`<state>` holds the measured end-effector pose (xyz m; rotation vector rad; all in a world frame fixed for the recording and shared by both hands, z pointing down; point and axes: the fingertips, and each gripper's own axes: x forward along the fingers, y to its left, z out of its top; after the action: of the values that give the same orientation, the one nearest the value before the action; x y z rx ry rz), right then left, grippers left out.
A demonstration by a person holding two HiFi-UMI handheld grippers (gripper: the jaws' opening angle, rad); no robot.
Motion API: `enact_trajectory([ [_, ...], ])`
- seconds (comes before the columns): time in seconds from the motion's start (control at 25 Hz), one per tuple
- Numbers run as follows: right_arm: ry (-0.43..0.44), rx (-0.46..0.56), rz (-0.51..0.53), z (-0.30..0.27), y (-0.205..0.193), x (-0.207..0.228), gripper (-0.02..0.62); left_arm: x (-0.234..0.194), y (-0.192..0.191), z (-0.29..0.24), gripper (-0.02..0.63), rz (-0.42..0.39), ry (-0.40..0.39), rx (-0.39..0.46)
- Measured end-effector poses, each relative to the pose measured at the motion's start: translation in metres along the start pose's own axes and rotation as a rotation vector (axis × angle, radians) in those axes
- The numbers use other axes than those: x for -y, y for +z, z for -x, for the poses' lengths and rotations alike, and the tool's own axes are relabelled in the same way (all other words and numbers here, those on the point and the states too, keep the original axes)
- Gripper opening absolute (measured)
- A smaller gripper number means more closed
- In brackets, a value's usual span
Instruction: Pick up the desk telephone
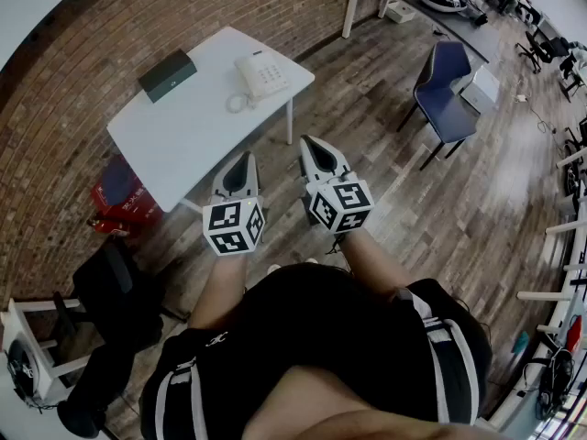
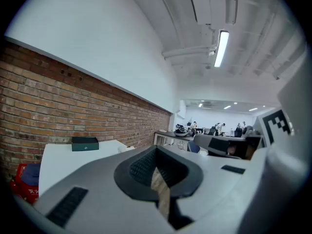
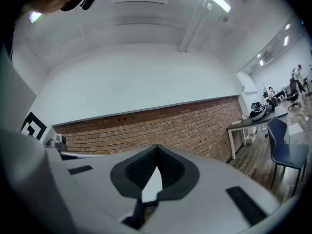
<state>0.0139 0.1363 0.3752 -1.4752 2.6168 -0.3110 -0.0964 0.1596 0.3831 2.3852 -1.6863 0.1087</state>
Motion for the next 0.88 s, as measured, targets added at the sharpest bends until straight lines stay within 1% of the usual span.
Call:
enact_trajectory([
  [0.12,-0.005,0.005,0.006,0.002,0.002,0.001,-0.002,0.0,0.004,0.003,0.002,-0.026,0.009,0.011],
  [0.4,-0.005,0.017,0.0,0.008,0.006,0.004,-0.002,0.004,-0.003,0.002,0.002,-0.022,0.013,-0.011],
  [0.6,0.008,0.027,-0.016,0.013,0.008,0.009,-0.002,0.013,0.0,-0.001,0.002,-0.028,0.015,-0.005],
  [0.88,0.027,0.035,-0.003,0.019,0.013,0.023,-0.002,0.031,-0.002,-0.01,0.002,-0.033,0.026,0.0],
])
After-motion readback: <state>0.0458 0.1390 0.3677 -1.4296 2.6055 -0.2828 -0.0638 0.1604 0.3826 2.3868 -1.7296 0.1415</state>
